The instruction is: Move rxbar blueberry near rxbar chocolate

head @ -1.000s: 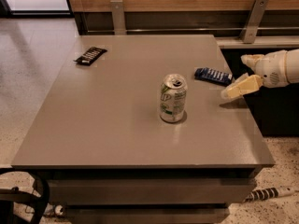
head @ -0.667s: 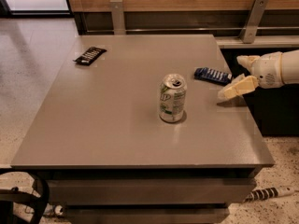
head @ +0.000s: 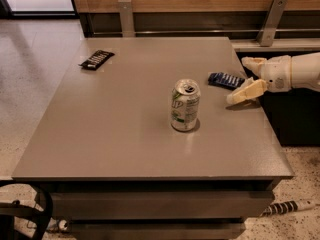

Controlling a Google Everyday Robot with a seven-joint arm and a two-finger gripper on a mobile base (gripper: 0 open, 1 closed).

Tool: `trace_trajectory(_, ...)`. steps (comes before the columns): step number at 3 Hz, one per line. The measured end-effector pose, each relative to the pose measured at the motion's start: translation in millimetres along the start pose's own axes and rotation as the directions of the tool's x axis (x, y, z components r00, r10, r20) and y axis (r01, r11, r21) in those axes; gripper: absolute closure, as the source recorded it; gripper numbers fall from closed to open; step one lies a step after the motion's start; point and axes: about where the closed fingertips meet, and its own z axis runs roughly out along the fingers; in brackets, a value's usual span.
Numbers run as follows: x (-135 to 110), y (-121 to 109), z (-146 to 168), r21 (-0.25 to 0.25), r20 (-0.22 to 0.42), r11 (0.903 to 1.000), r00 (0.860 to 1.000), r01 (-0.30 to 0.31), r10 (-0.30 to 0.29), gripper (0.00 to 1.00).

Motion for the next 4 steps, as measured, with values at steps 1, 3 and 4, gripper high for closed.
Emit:
trace_trajectory(1, -1, -4, 15, -0.037, 0.03, 0.9993, 1.0, 0.002, -0.001, 0.0)
trace_trajectory(3, 23, -9, 19, -0.026, 0.066, 0.998, 0.996, -0.058, 0.06, 0.0)
trace_trajectory(4, 25, -9, 20, -0.025, 0.069, 0.9976, 0.995, -0.065, 0.066, 0.11)
